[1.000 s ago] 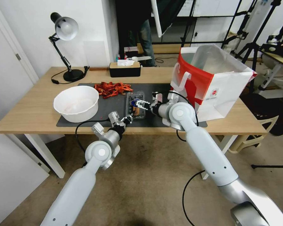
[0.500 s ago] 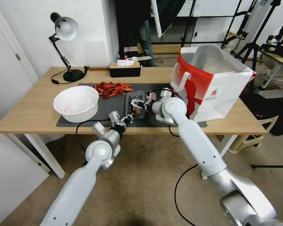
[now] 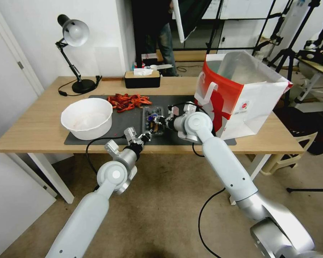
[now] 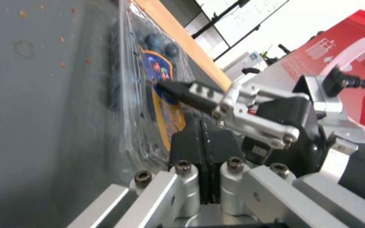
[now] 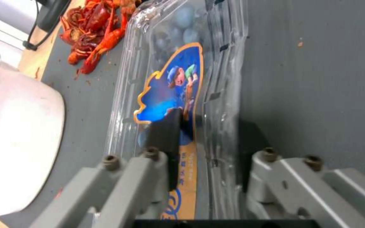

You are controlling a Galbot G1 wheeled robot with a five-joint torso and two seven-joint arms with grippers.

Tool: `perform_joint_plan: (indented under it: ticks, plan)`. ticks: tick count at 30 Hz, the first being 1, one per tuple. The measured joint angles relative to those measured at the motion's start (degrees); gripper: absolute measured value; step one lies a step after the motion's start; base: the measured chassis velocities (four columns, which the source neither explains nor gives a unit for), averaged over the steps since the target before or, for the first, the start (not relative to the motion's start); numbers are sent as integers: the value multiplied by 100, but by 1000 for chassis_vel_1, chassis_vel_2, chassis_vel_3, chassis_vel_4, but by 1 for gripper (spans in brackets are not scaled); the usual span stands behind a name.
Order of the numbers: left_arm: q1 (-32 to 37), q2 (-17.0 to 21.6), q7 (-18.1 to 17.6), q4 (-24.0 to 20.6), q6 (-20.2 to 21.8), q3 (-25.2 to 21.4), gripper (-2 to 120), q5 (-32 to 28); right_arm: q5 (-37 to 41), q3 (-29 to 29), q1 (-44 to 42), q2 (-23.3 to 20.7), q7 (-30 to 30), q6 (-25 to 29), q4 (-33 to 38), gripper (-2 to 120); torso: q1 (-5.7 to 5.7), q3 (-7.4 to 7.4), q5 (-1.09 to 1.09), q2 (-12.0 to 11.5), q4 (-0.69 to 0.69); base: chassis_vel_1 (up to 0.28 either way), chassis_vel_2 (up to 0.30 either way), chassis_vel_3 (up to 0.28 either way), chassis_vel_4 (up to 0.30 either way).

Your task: Close the takeout container lid, then place the container into the takeout bag.

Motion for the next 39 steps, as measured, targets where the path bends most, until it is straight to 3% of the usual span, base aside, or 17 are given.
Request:
perform_joint_plan:
  ticks: [5,8,11,13,14,16,18,21,23,25,26,35,39]
  plan:
    - [127,46,85,-151,-81,-205,0,3,-5,86,-50,13,-77,7,25,3,0,0,0,0,-1,0,0,0,0]
    - [293,115,155,-309,-138,-337,0,92,-15,124,-83,14,-108,16,80,0,0,1,-1,0,-1,0,0,0,0]
    - [672,254,399,-591,-288,-520,0,547,-21,168,-123,-8,-184,38,187,0,0,1,-1,0,-2,0,0,0,0]
    - [1109,385,669,-805,-482,-651,0,1274,-24,191,-142,-46,-272,77,286,0,0,1,-2,0,-2,0,0,0,0]
    - [1109,385,669,-805,-482,-651,0,1274,-24,191,-142,-46,-272,77,286,0,0,1,-2,0,-2,0,0,0,0]
    - [1680,476,952,-1031,-797,-810,0,2113,-25,233,-160,-105,-428,147,439,0,0,1,-1,0,0,0,0,0,0]
    - [1769,483,999,-1060,-858,-842,0,2247,-24,240,-162,-118,-455,160,467,0,0,1,-1,0,0,0,0,0,0]
    - [2254,494,1187,-1160,-1233,-1045,15,2870,-12,328,-196,-213,-633,250,691,0,0,1,0,0,2,0,0,0,0]
    - [2291,494,1193,-1156,-1292,-1056,16,2949,-8,351,-207,-232,-650,258,732,0,0,1,0,0,2,0,0,0,0]
    - [2456,480,1219,-1035,-1612,-1120,30,3431,5,520,-294,-399,-763,362,1050,0,0,0,-1,0,-5,0,0,0,0]
    - [2456,480,1219,-1035,-1612,-1120,30,3431,5,520,-294,-399,-763,362,1050,0,0,0,-1,0,-5,0,0,0,0]
    - [2789,208,951,-748,-2105,-1238,61,4376,-136,712,-311,-764,-1034,757,1726,0,0,0,0,0,-2,0,0,0,0]
    - [2922,60,815,-638,-2245,-1307,75,4750,-666,780,-255,-918,-1445,1104,1919,0,0,0,-1,0,-1,0,0,0,0]
